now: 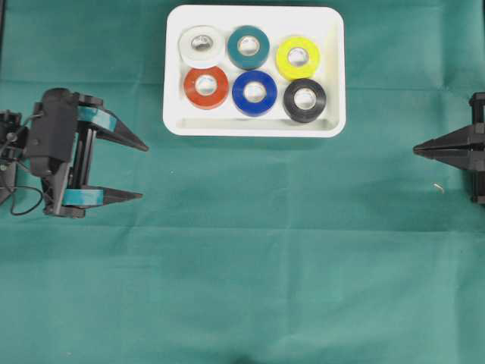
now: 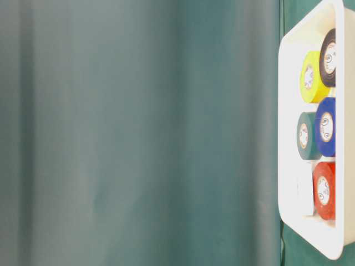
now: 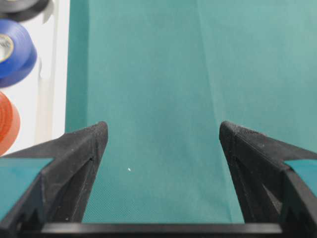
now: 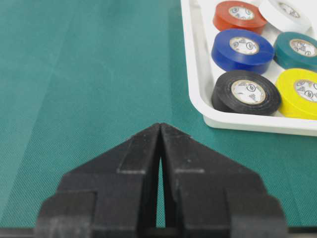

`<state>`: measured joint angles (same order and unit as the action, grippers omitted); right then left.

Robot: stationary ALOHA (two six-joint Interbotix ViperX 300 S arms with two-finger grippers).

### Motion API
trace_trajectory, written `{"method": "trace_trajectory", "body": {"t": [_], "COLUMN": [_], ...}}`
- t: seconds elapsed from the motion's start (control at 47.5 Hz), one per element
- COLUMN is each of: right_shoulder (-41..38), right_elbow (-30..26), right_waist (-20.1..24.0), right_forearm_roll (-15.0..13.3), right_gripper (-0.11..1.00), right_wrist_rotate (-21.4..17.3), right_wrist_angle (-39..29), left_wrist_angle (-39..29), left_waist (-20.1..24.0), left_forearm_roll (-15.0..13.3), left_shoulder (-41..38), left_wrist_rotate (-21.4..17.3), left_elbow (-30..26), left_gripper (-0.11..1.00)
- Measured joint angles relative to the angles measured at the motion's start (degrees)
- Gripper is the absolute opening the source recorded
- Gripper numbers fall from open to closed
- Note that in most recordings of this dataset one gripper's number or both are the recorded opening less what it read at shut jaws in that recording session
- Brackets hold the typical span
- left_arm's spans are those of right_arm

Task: Put the tape into the white case with the left arm.

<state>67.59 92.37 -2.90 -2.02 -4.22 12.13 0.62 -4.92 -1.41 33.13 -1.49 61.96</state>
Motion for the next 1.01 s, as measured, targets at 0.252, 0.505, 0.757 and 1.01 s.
{"method": "trace_trajectory", "body": {"t": [0.252,0.505,0.757,1.01], "right_shoulder": [0.0,0.4,1.6,2.4], "right_elbow": [0.0,0.0,0.0,-0.9], "right_waist": [-0.1,-0.1,-0.1,-0.1], "right_forearm_roll": [-0.1,-0.1,-0.1,-0.1], "right_gripper": [-0.09,-0.09,-0.09,-0.09], "right_wrist_rotate": [0.0,0.1,0.0,0.0], "right_wrist_angle": [0.2,0.2,0.2,0.2], "left_wrist_angle": [0.4,1.4,1.6,2.0], "left_waist": [0.0,0.0,0.0,0.0], "left_forearm_roll": [0.0,-0.1,0.0,0.0], "left_shoulder": [4.0,8.1,12.7,14.6], "left_wrist_rotate": [-0.1,0.0,0.0,0.1], "left_elbow": [2.2,4.2,6.0,7.1], "left_gripper": [0.92,0.92,0.92,0.92]}}
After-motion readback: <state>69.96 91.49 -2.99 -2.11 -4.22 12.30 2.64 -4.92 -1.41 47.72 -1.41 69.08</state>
